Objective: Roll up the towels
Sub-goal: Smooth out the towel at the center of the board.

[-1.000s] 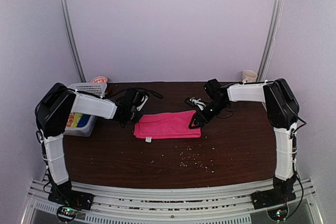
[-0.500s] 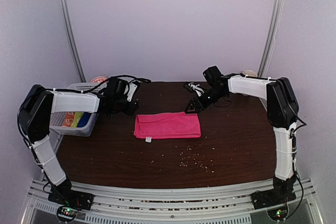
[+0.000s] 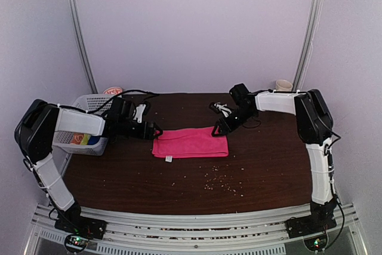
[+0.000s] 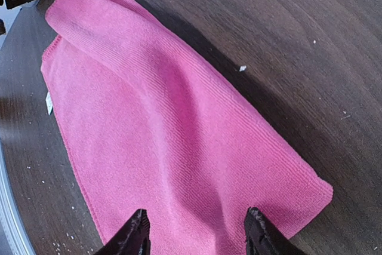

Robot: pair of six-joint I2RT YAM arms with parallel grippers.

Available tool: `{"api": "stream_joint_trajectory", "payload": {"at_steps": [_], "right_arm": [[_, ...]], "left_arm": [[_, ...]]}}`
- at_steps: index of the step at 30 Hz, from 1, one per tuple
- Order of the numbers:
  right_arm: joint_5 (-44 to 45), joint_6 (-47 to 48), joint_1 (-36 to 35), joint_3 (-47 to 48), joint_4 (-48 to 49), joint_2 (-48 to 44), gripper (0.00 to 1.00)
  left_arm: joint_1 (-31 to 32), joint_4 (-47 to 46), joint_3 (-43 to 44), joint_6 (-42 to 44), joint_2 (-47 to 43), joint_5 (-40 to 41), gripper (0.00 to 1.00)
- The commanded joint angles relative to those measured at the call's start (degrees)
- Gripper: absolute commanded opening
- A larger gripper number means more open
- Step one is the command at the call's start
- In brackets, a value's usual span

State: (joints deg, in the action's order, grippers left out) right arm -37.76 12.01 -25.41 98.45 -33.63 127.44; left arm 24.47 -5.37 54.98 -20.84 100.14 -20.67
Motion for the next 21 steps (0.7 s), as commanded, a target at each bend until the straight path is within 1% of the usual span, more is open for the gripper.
{"api": "stream_joint_trajectory", "payload": {"at_steps": [1,5,9,15,21], "right_arm": [[0.85,-0.2,1.14,-1.68,0.43,0.05,0.54],[0.84,-0.32,1.92,-1.61,0.46,0.83,0.53],[0.78,-0.32,2.37,-1.69,0.49,1.51,0.52],[-0.37,-0.22,2.29,-1.12,-0.02,2.71,0.52],[-0.56,-0.12,2.3,-0.98,-0.12,3.38,0.51]], "left_arm": [[0.01,-8.28,-1.54,-5.11,-0.65,-5.77,0.76],[0.05,-10.93,-1.08,-6.63,2.09,-7.99,0.76],[-0.03,-10.6,0.54,-6.85,5.19,-8.07,0.76],[0.01,-10.66,0.18,-8.28,5.51,-4.98,0.76],[0.05,-12.86,0.59,-8.88,7.55,-6.67,0.76]]}}
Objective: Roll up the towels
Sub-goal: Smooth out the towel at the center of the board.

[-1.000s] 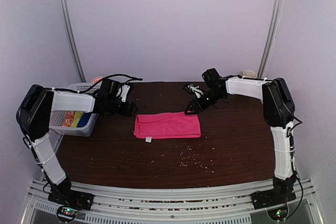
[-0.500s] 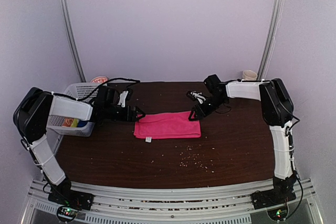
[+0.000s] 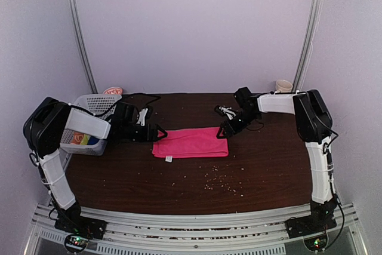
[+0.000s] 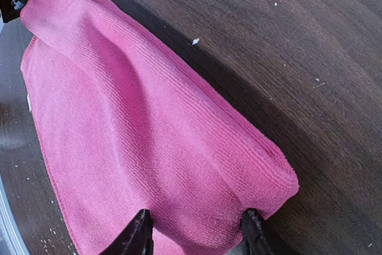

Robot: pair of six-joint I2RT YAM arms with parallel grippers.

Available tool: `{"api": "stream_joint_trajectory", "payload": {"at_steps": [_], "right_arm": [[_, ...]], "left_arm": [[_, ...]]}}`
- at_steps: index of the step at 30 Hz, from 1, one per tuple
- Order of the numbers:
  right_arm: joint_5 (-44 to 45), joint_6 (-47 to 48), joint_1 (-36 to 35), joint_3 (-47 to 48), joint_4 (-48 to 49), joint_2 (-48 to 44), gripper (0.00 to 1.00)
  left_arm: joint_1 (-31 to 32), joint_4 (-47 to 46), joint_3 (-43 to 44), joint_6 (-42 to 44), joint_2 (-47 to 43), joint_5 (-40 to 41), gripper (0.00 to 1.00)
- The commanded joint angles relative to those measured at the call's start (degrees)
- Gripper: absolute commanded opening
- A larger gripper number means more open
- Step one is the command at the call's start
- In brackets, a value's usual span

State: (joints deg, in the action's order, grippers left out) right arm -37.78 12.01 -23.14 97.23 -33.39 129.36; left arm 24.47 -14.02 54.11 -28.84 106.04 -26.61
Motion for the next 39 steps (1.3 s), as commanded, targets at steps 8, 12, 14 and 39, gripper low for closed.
{"api": "stream_joint_trajectory", "payload": {"at_steps": [8,12,14,39], "right_arm": [[0.11,-0.05,0.02,0.24,-0.43,1.85,0.51],[0.43,-0.06,0.02,0.22,-0.41,2.01,0.5],[0.51,-0.04,0.02,0.23,-0.36,2.11,0.51],[3.96,-0.14,0.02,0.33,-0.32,2.89,0.49]], "left_arm": [[0.02,-5.57,4.07,-0.73,4.84,-1.2,0.71],[0.0,-4.79,5.23,0.16,5.44,0.67,0.63],[0.04,-4.42,5.69,0.64,5.77,1.55,0.58],[-0.68,-1.8,8.38,3.53,9.62,15.41,0.32]]}}
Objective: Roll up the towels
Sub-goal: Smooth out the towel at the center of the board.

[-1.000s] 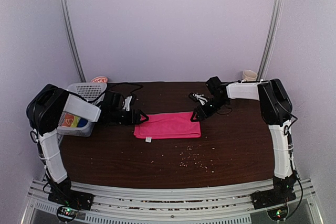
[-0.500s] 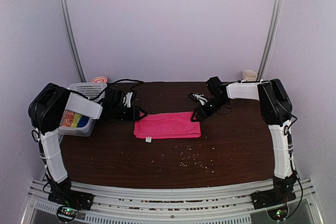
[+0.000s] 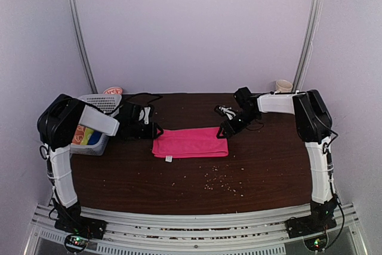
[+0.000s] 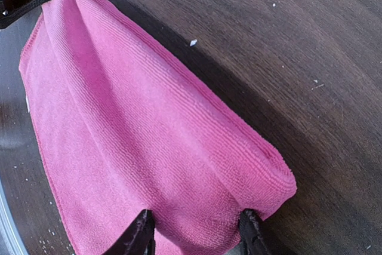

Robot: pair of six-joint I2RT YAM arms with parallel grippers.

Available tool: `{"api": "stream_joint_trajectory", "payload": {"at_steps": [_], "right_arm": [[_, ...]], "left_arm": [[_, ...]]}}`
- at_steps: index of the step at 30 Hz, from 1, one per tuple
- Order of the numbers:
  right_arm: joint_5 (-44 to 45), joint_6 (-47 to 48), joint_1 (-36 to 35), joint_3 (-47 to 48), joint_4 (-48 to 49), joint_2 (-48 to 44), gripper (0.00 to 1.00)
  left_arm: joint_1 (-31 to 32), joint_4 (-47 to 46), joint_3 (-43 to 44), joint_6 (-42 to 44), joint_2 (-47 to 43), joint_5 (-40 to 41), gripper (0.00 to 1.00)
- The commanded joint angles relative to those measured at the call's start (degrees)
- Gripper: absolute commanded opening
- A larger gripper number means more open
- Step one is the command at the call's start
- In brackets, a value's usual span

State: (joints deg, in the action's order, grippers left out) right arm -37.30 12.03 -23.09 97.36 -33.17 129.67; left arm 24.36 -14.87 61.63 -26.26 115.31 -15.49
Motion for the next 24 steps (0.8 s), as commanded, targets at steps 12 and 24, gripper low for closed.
{"api": "stream_joint_trajectory", "payload": {"at_steps": [12,24], "right_arm": [[4.51,0.38,-0.01,0.31,-0.93,2.39,0.49],[3.55,0.88,-0.45,0.63,-1.63,1.51,0.48]], "left_arm": [[-0.67,0.04,2.58,0.88,2.46,8.8,0.63],[0.09,1.06,-9.87,-1.91,-17.39,15.01,0.89]]}}
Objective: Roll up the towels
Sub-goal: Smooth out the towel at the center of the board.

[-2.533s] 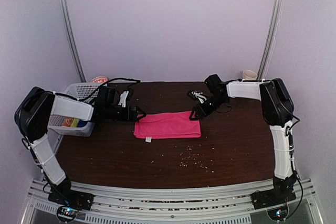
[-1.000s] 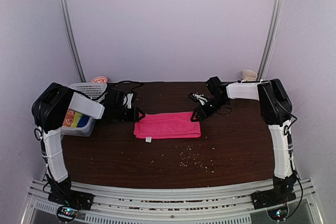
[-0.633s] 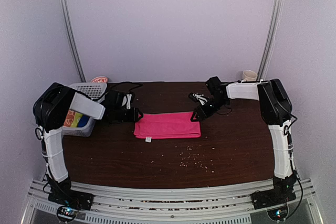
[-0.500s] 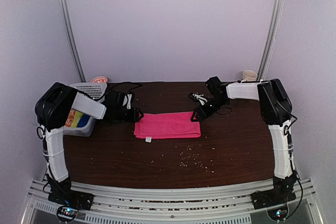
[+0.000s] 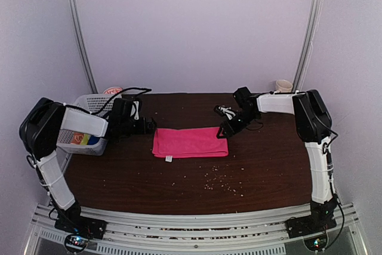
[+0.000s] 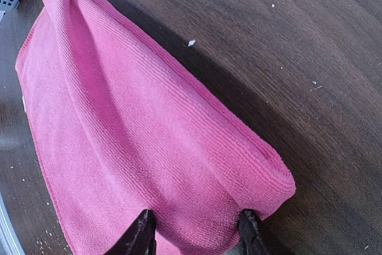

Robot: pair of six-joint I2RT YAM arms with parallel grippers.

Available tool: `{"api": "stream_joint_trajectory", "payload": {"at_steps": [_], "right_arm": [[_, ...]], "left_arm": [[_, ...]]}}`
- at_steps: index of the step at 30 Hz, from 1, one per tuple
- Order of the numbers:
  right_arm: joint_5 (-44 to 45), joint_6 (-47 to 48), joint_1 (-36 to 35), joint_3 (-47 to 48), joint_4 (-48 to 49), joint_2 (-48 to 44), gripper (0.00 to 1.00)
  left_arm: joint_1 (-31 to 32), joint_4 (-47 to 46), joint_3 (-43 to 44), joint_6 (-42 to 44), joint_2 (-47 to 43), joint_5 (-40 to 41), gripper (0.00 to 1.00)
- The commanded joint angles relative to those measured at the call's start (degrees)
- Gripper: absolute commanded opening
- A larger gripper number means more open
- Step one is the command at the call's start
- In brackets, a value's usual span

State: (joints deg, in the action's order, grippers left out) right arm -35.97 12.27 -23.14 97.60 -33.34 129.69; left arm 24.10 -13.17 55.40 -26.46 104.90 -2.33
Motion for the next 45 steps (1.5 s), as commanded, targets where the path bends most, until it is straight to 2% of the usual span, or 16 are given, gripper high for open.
{"api": "stream_joint_trajectory", "payload": {"at_steps": [1,5,9,18,20,23,35,45], "right_arm": [[2.22,0.66,-0.46,0.38,-1.46,1.43,0.48],[2.3,0.74,-0.68,0.48,-1.64,1.36,0.48],[2.4,0.77,-0.93,0.56,-1.72,1.36,0.48],[2.44,0.91,-1.21,-0.11,-1.73,0.74,0.48],[2.39,0.96,-1.21,-0.21,-1.64,0.78,0.48],[2.3,0.91,-1.27,-0.3,-1.6,1.1,0.48],[2.77,1.2,-1.92,0.13,-1.98,1.75,0.48],[2.88,1.52,-2.07,0.14,-2.21,1.66,0.48]], "left_arm": [[0.95,-0.57,-5.16,-2.4,-8.46,1.67,0.89],[5.26,-1.96,-11.3,-5.08,-12.11,0.55,0.85],[8.85,-5.77,-14.48,-8.21,-10.65,-2.77,0.81],[11.12,-8.27,-12.25,-10.16,-4.15,-4.04,0.7],[11.24,-8.76,-12.03,-10.43,-3.71,-4.32,0.61],[11.47,-9.01,-12.13,-10.6,-3.67,-4.06,0.57],[14.75,-3.83,-12.27,-9.49,-10.54,4.45,0.6],[15.59,-3.95,-10.93,-10.19,-6.57,4.9,0.58]]}}
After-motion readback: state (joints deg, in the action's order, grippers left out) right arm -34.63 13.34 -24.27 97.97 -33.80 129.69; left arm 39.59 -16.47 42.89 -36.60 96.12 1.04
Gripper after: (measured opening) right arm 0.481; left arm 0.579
